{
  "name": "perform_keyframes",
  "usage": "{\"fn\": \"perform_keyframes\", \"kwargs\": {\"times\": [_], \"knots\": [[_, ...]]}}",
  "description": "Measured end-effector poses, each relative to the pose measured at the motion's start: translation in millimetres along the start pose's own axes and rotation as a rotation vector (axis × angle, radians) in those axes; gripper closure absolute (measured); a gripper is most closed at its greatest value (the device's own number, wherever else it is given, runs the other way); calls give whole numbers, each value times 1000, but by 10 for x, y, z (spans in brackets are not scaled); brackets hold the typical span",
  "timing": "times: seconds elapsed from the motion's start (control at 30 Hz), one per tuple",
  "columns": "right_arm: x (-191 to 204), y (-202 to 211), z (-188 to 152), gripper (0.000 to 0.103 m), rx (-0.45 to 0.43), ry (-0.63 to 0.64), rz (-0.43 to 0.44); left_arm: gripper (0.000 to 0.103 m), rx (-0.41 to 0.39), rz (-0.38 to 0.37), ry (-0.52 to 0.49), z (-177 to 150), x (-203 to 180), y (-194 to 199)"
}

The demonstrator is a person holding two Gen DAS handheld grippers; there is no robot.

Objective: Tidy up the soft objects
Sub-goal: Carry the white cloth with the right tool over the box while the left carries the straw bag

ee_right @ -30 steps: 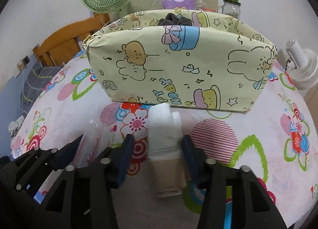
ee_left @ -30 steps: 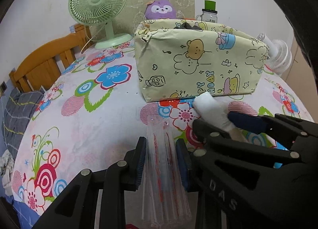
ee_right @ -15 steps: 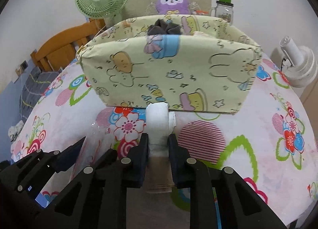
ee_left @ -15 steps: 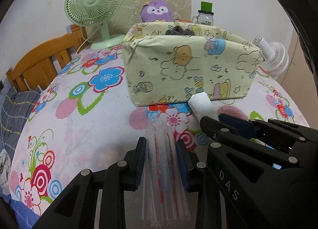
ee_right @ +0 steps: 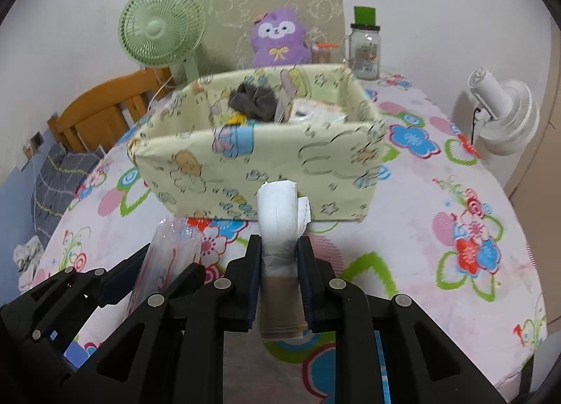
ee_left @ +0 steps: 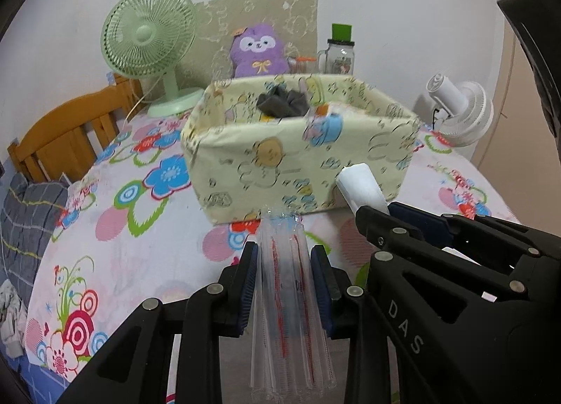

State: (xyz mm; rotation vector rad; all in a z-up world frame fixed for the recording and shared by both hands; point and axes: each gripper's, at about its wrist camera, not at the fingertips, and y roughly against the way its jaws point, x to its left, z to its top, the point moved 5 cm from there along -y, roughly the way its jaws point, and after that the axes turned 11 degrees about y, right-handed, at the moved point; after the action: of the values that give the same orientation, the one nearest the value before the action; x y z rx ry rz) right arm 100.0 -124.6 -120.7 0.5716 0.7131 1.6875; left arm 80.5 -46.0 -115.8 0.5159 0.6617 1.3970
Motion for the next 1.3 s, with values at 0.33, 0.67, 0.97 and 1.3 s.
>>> {"fn": "perform_keyframes", "kwargs": {"times": [0.33, 0.67, 0.97, 1.3], "knots": [[-153, 261, 146, 80, -48, -19, -28, 73, -44, -23, -15, 192, -163, 177], [-208, 474, 305, 80, -91, -33, -41, 73, -84, -32, -23, 365, -250, 357], [-248, 651, 468, 80, -133, -39, -50, 73, -124, -37, -30, 538, -320, 512], [-283, 768, 642, 80, -167, -34, -55, 73, -158, -42, -26, 705, -338, 609]]}}
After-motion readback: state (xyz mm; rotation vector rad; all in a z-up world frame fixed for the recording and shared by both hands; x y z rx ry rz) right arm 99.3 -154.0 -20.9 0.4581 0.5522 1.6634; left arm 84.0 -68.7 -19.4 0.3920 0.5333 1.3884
